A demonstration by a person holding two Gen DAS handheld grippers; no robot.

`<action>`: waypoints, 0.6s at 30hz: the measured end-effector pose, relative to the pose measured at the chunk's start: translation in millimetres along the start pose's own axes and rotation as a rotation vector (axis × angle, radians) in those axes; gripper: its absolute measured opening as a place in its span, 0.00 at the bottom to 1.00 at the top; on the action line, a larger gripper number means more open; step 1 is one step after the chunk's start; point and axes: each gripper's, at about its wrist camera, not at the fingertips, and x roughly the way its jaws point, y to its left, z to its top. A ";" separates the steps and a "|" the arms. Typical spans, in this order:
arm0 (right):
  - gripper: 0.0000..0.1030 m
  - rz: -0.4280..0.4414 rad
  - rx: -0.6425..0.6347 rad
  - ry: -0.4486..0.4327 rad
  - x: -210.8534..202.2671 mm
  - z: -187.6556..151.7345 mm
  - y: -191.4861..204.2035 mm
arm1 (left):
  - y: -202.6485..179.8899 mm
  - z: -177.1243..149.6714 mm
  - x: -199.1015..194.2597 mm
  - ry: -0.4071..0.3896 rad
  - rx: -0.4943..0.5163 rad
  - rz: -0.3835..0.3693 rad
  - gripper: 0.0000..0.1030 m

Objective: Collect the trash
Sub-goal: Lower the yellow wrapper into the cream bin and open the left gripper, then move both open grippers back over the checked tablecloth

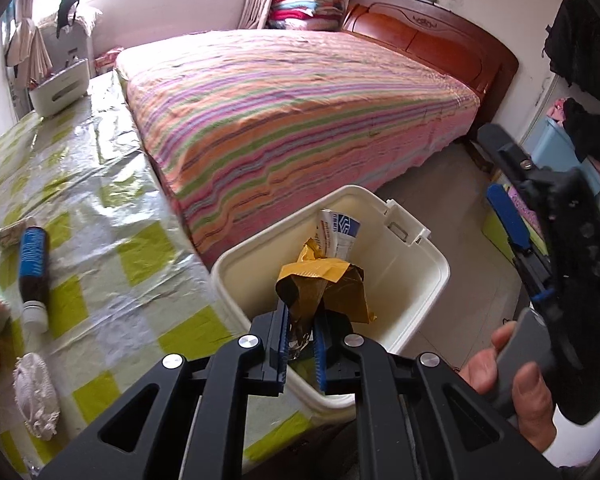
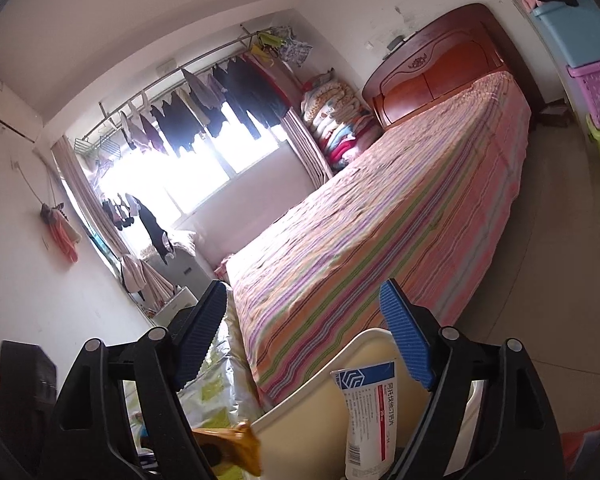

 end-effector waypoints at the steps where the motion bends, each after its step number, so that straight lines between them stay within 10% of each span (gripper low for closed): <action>1: 0.75 0.004 0.006 0.002 0.3 -0.2 -0.8 | -2.1 0.4 2.9 0.007 0.006 0.001 0.11; 4: 0.75 0.012 0.017 0.009 1.4 -2.0 -2.0 | -7.8 1.4 10.9 0.029 0.023 0.013 0.19; 7: 0.76 0.017 0.023 0.011 1.9 -1.6 -5.5 | -7.6 1.6 10.1 -0.003 0.009 0.034 0.71; 18: 0.78 0.037 0.014 0.029 3.7 -6.8 0.4 | 20.4 -4.5 -14.2 -0.059 -0.134 0.008 0.77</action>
